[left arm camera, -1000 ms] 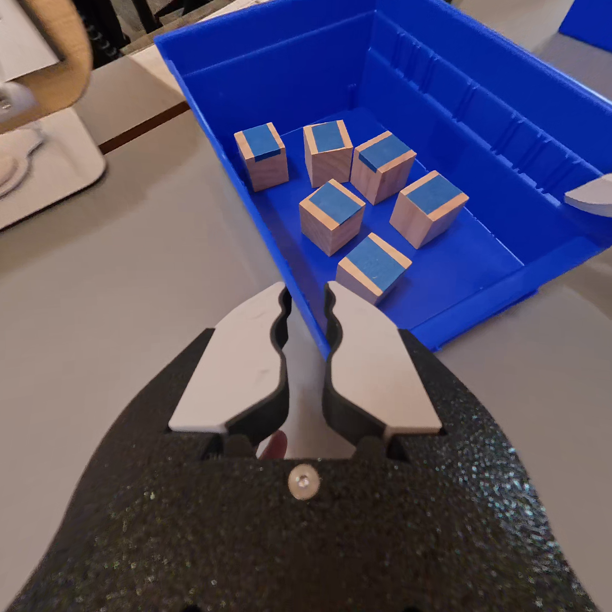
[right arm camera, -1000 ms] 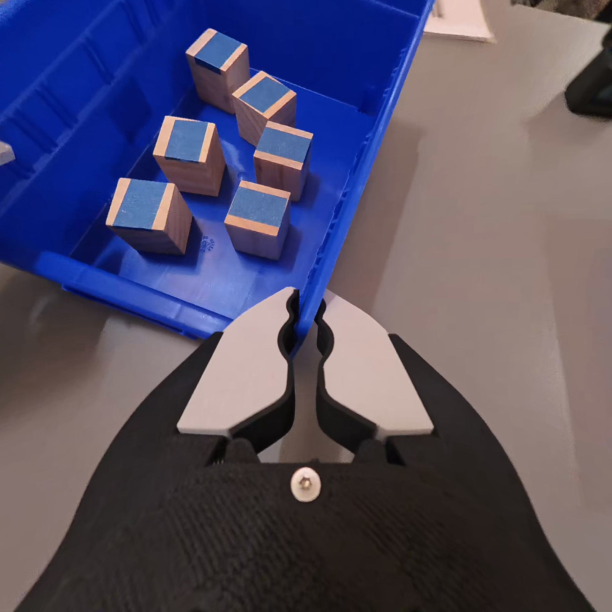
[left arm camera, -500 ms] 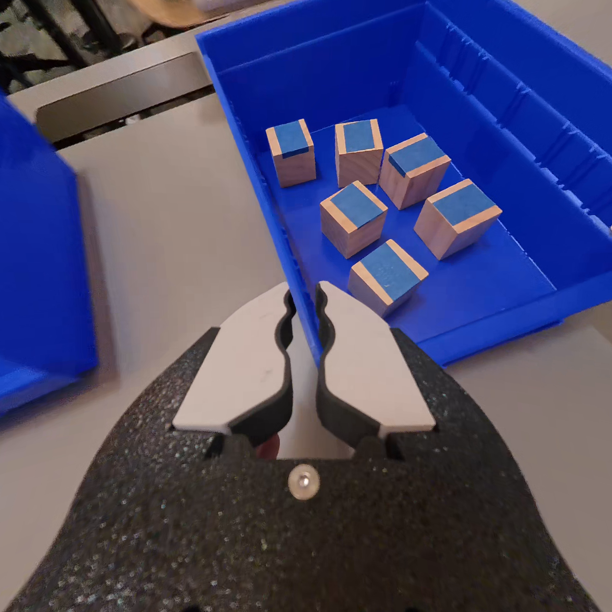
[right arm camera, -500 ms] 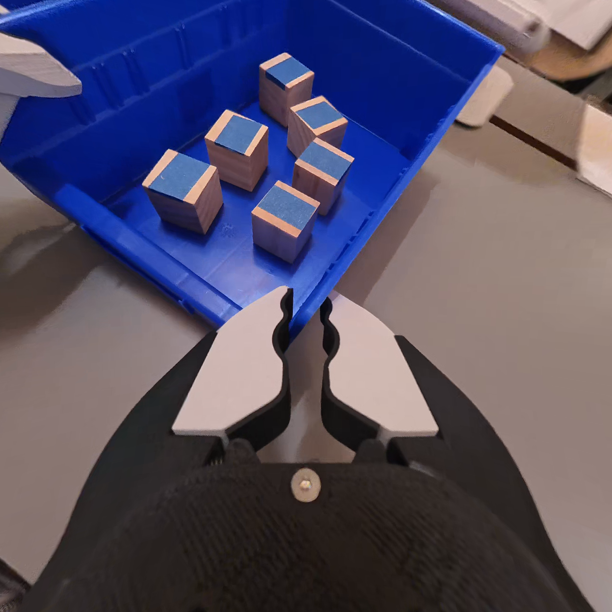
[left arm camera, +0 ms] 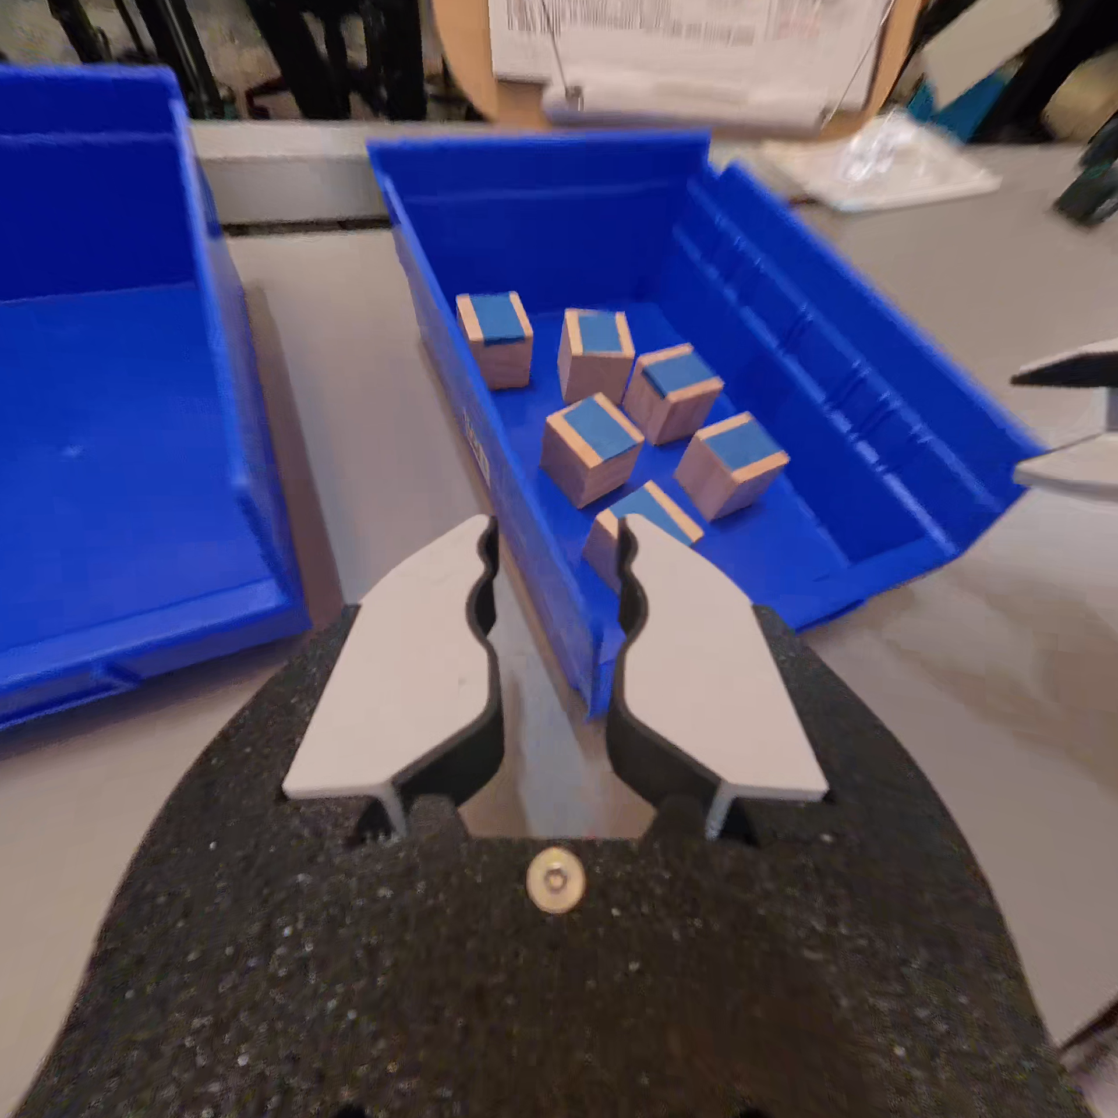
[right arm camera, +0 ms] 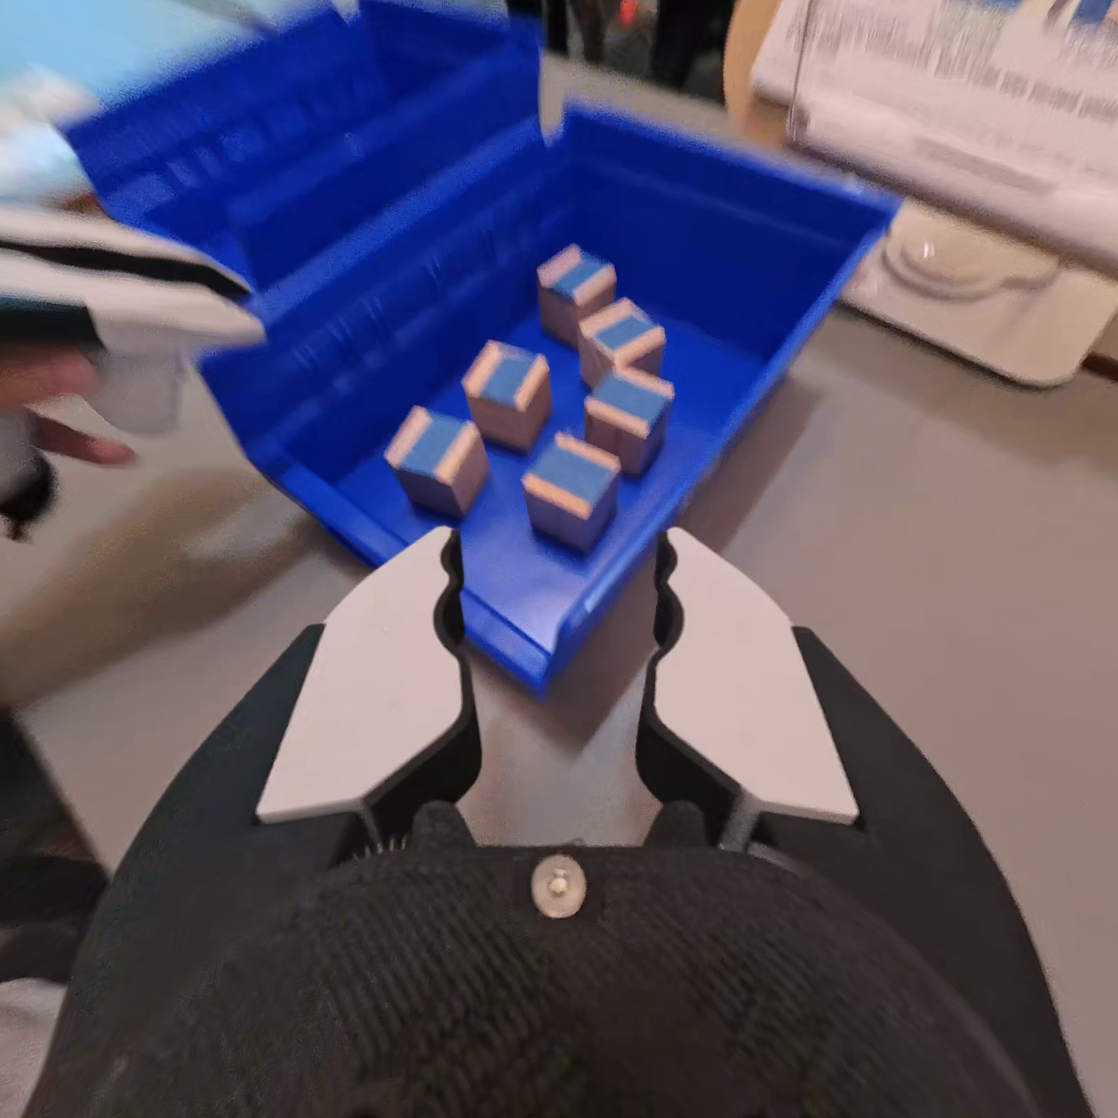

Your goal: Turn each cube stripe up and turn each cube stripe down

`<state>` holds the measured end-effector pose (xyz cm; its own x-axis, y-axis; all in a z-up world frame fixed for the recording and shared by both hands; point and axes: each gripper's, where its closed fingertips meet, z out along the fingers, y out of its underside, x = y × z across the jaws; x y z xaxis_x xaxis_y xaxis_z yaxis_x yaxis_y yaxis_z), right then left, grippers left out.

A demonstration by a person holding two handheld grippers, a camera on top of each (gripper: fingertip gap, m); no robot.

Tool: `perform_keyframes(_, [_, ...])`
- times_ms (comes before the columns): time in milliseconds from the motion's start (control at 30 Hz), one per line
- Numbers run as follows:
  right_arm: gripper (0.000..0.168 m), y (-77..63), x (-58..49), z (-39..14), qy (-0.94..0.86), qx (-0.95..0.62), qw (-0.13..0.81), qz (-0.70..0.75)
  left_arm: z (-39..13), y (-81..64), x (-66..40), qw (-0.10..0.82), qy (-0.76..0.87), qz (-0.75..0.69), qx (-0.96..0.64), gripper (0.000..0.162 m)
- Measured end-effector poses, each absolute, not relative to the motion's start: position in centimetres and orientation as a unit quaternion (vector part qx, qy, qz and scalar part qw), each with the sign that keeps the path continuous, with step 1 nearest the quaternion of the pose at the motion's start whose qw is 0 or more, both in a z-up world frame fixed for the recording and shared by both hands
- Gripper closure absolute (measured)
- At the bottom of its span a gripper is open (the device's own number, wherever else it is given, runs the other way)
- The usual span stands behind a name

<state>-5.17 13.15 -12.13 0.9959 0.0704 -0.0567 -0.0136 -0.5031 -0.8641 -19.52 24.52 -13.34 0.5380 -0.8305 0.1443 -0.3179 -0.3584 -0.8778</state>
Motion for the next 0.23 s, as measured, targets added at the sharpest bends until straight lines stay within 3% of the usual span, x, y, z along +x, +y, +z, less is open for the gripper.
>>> perform_keyframes(133, [0.101, 16.7, -8.2, -2.6, -0.039, -0.813, 0.563, 0.142, -8.2, 28.2, -24.5, 0.474, 0.351, -0.279, -0.758, 0.110])
perform_keyframes(233, [0.095, 22.4, -11.5, -1.9, -0.087, -0.847, 0.498, 0.167, -6.4, 33.3, -28.8, 0.468, 0.349, -0.219, -0.782, 0.102])
